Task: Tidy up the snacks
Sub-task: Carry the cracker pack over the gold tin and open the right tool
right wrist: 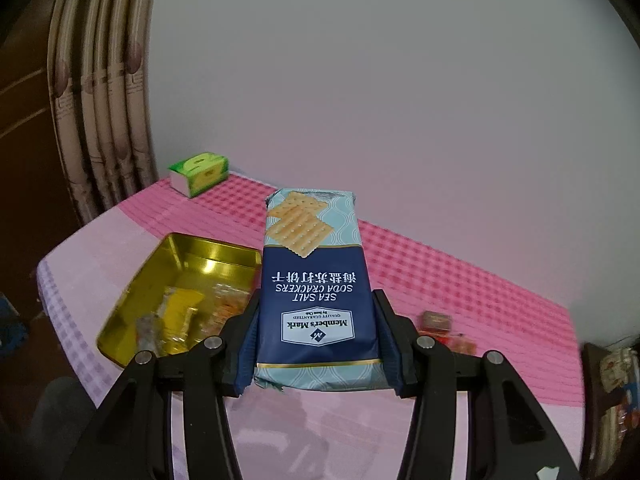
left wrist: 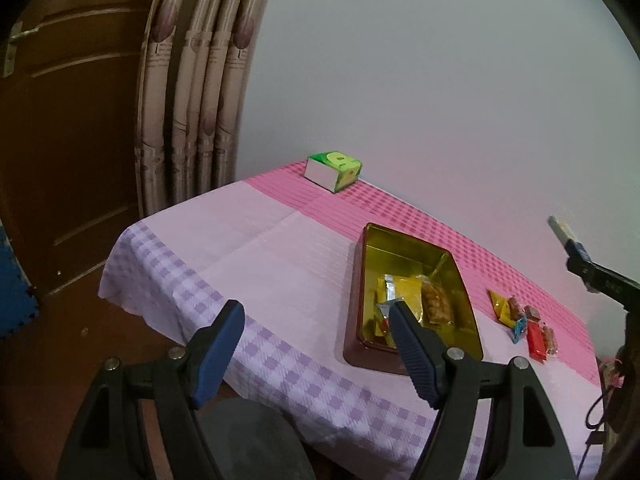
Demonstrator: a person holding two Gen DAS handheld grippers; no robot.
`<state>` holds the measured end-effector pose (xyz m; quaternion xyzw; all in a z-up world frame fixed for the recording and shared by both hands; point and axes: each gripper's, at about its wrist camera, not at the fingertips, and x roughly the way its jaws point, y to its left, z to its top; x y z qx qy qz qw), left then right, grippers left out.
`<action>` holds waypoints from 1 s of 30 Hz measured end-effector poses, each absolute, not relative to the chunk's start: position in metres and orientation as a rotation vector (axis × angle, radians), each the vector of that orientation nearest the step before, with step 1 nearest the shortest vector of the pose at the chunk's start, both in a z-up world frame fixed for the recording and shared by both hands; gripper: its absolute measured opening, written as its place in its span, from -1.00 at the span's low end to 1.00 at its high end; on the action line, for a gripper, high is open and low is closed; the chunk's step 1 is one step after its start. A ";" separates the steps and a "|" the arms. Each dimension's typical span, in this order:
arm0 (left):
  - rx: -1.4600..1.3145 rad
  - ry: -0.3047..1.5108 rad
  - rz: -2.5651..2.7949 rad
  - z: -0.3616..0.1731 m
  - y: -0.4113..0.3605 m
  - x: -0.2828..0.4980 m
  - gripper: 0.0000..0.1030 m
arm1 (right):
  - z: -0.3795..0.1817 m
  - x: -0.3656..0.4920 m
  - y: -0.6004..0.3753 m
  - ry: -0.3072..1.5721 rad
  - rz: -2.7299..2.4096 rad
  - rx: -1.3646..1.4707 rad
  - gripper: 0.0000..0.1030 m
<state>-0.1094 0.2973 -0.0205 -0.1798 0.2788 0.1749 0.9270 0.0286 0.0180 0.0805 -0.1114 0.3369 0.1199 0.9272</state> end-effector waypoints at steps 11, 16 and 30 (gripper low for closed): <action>-0.401 0.580 0.387 -0.026 0.307 -0.109 0.48 | 0.029 0.039 0.101 0.778 0.348 -0.259 -0.08; -0.410 0.586 0.392 -0.028 0.309 -0.107 0.48 | 0.009 0.042 0.123 0.814 0.370 -0.270 -0.08; -0.425 0.611 0.386 -0.034 0.312 -0.103 0.48 | -0.019 0.061 0.157 0.872 0.387 -0.283 -0.08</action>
